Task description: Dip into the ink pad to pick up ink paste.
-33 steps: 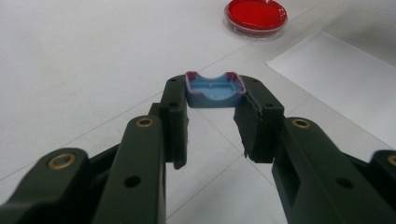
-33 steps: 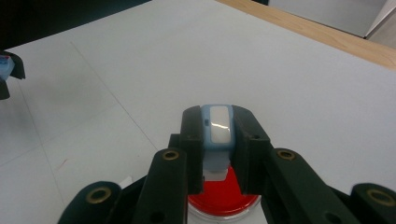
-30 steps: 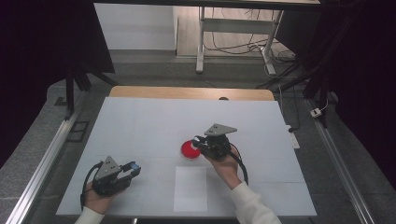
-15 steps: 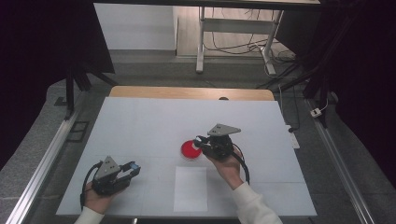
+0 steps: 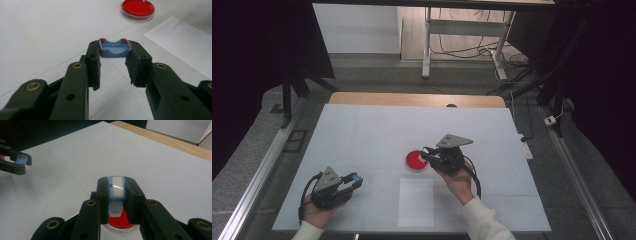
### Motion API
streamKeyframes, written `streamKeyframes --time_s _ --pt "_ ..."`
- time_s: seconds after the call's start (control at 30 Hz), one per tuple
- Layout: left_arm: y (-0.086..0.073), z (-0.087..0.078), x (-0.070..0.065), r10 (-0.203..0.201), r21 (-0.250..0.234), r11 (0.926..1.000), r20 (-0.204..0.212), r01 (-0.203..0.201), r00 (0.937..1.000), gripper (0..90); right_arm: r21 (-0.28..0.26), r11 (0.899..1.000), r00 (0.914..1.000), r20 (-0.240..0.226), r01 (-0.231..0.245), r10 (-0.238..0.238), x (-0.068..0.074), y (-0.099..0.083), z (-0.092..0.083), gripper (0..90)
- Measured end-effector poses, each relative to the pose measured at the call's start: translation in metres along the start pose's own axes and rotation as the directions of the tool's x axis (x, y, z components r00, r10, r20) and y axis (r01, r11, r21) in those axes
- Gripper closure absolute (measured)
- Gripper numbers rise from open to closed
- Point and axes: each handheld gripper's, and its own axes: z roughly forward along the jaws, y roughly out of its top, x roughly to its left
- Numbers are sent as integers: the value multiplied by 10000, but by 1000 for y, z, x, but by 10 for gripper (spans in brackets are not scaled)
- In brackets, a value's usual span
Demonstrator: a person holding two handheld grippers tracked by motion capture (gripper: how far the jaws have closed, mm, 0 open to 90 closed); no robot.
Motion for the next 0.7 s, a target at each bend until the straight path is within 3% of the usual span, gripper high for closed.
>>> streamKeyframes --time_s 0.7 --pt "0 0 0 25 20 10000 -13 -25 10000 646 -4 9998 9996 -190 189 -189 5 -6 -14 750"
